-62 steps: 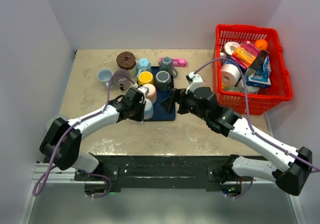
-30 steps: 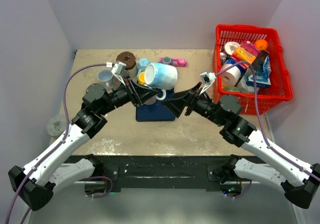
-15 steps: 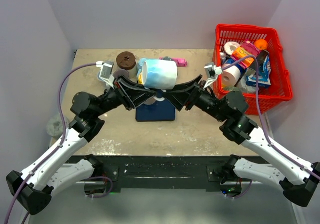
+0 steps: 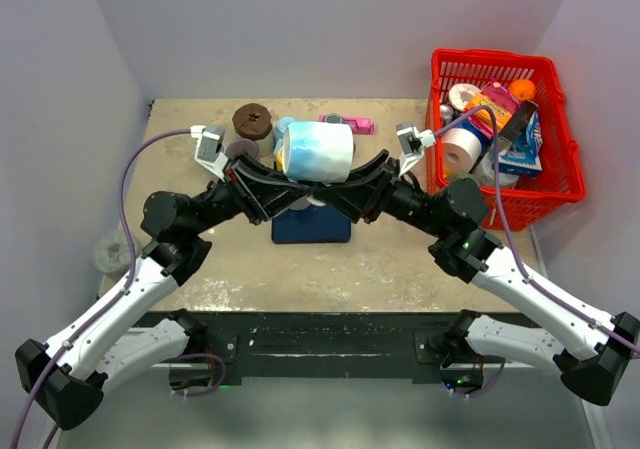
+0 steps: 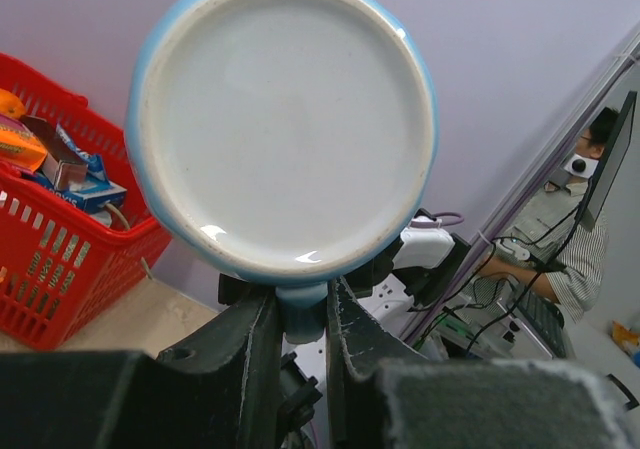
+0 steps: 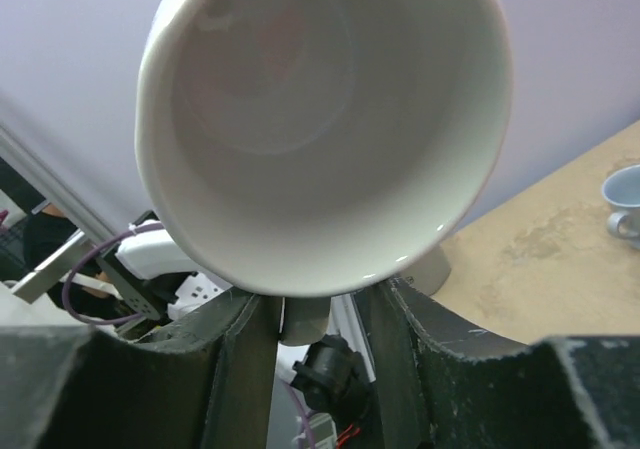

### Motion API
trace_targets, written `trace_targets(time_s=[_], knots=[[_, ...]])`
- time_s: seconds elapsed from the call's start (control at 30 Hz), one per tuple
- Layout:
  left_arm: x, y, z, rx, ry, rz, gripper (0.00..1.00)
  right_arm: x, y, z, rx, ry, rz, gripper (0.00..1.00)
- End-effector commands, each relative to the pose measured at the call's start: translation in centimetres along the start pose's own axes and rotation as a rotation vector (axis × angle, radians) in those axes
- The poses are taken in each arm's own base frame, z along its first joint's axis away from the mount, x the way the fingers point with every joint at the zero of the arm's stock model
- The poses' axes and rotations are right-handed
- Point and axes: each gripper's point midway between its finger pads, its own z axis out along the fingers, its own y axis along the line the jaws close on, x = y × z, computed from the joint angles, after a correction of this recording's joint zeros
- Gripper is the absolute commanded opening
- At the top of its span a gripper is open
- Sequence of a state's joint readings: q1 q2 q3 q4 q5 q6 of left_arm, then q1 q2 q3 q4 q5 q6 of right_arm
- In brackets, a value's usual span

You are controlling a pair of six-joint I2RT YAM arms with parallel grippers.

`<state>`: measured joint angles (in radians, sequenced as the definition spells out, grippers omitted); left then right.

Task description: Turn the mug right side up

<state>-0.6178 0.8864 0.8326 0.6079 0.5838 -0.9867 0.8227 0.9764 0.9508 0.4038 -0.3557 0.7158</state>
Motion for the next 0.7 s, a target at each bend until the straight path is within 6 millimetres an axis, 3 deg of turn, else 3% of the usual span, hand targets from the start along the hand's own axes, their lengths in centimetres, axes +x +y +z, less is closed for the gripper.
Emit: trace_targets(time_s=[0.0,0.1,0.13,0.17,0.27,0.37,0.4,0.47,0.5,0.57,0.63,0.67], knots=[[-2.1,-3.1,0.0,0.116,-0.085,0.091,0.0,-1.9,2.7,0.0,-0.1,-0.049,-0.011,0.4],[-1.8,-2.8,-0.1,0.114,-0.081,0.093,0.0,-2.4,3.1,0.0,-0.111,-0.061,-0.006,0.28],[-1.6,-2.8,-0.1,0.12,-0.075,0.102,0.0,-2.5,3.2,0.0,-0.112,-0.064,-0.005,0.17],[-1.5,-2.8,-0.1,0.125,-0.067,0.112,0.0,-2.6,3.3,0.0,-0.112,-0.063,0.007,0.0],[-1.6,-2.0,0.1,0.072,-0.048,0.15,0.0,-3.4,3.9,-0.3,-0.104,-0.074,-0.008,0.0],[-1.0,-0.4,0.2,-0.004,0.002,0.175,0.29,-4.5,3.7,-0.6,-0.054,-0.095,-0.038,0.0],[-0.9,0.0,0.1,-0.021,0.009,0.2,0.54,-4.8,3.7,-0.8,-0.033,-0.095,-0.04,0.0],[-0.7,0.9,0.0,-0.07,0.031,0.207,0.71,-5.6,3.4,-1.1,0.005,-0.124,-0.055,0.0],[-0.6,1.4,0.0,-0.089,0.043,0.238,0.88,-5.8,3.2,-1.2,0.029,-0.123,-0.056,0.0],[-0.2,2.5,-0.2,-0.153,0.083,0.249,0.98,-6.2,2.4,-1.3,0.087,-0.135,-0.052,0.0],[-0.6,3.8,-0.3,-0.218,0.108,0.317,0.99,-6.9,1.3,-1.6,0.177,-0.14,-0.055,0.0],[-0.3,5.6,-1.0,-0.304,0.136,0.342,0.99,-7.1,1.0,-1.8,0.204,-0.143,-0.074,0.0]])
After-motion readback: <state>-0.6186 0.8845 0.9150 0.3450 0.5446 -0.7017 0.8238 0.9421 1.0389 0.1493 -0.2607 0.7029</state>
